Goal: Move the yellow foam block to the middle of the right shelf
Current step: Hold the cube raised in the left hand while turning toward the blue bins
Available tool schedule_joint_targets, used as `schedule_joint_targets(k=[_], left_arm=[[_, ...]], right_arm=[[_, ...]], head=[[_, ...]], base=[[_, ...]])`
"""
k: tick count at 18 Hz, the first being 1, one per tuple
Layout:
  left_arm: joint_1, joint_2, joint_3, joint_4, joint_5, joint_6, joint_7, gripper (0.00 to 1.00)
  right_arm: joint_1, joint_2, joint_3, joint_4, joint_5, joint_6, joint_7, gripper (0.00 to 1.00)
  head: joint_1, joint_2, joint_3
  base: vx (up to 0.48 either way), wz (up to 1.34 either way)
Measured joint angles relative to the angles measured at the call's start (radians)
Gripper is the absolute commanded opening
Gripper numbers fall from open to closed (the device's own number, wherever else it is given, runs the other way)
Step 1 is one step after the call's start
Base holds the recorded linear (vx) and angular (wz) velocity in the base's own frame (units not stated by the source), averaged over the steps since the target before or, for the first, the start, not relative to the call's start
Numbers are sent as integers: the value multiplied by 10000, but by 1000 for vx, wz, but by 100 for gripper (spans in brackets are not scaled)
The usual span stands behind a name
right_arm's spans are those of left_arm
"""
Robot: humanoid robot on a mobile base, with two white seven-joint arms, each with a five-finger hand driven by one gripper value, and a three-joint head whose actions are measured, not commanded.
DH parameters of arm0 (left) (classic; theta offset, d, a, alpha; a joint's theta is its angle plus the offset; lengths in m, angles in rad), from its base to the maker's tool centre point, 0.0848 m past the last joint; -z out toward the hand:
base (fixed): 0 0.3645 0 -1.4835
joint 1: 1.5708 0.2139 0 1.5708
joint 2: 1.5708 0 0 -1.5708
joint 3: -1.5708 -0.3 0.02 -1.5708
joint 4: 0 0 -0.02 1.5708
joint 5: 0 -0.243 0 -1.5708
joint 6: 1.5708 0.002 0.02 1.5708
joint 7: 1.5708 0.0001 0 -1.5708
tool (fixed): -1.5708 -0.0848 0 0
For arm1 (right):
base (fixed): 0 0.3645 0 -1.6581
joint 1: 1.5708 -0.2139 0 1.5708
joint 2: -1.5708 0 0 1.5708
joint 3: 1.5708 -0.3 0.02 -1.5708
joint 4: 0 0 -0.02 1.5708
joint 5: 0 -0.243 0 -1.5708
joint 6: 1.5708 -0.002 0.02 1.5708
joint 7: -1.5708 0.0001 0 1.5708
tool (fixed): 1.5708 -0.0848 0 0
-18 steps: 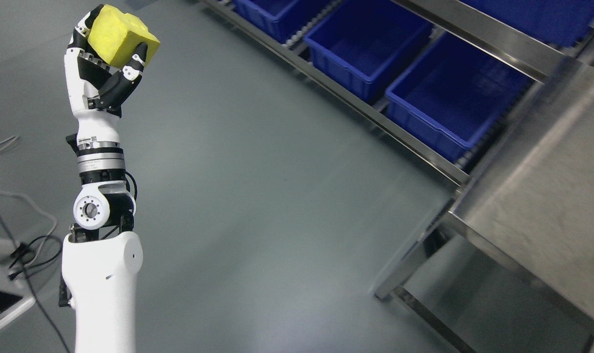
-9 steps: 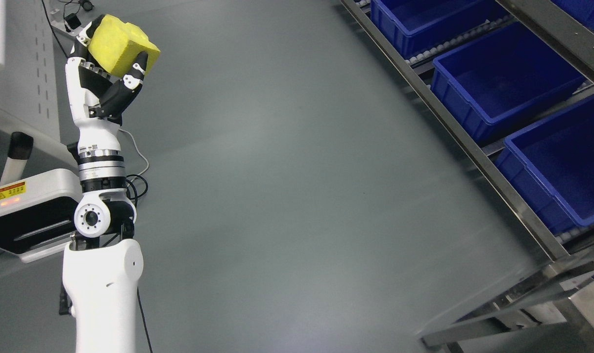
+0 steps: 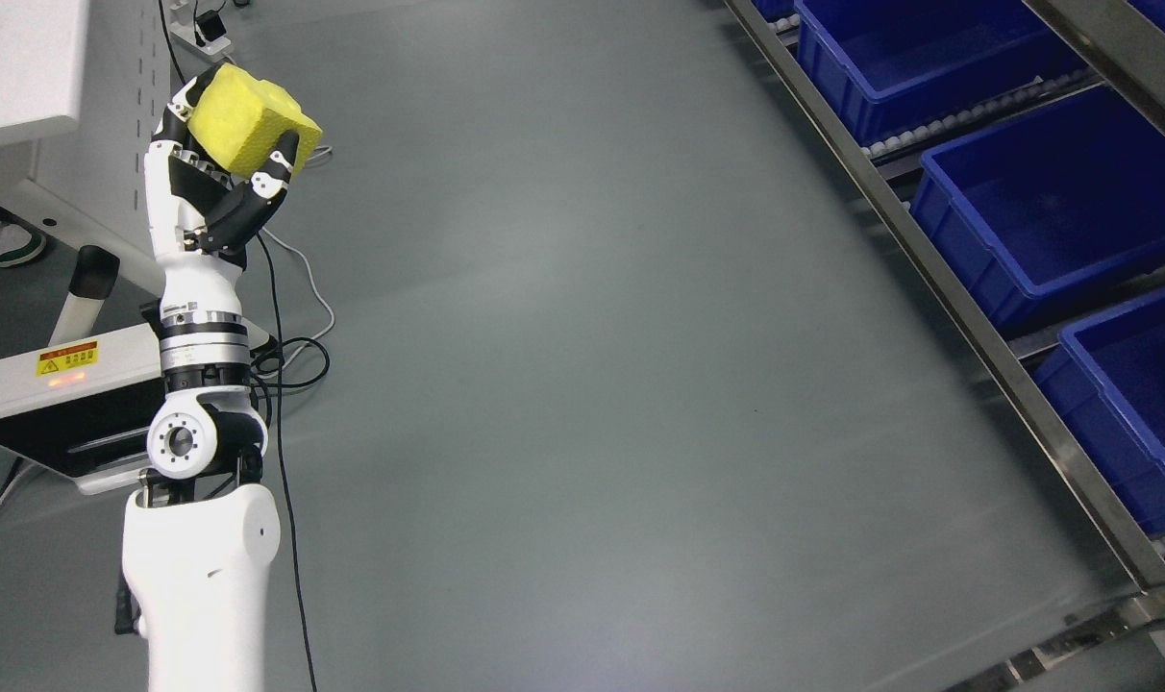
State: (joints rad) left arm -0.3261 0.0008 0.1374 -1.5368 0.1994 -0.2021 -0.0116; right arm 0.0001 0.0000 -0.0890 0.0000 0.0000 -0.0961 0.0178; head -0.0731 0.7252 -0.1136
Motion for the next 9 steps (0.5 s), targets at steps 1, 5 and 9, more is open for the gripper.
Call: schedule_joint_targets(k=[1,5,9], left_arm=[[-5,0,13,-30,0,61,4,41],[-60,-3,35,-198,0,319,-45,41],[-92,-5,19,-333,0,395,-454,41]], right_arm=[[-1,0,0,0,0,0,0,100],[-1,0,0,0,0,0,0,100],[-1,0,0,0,0,0,0,100]], head=[[0,0,0],[0,0,0],[0,0,0]], base=[[195,42],[246,-48],[339,-238]])
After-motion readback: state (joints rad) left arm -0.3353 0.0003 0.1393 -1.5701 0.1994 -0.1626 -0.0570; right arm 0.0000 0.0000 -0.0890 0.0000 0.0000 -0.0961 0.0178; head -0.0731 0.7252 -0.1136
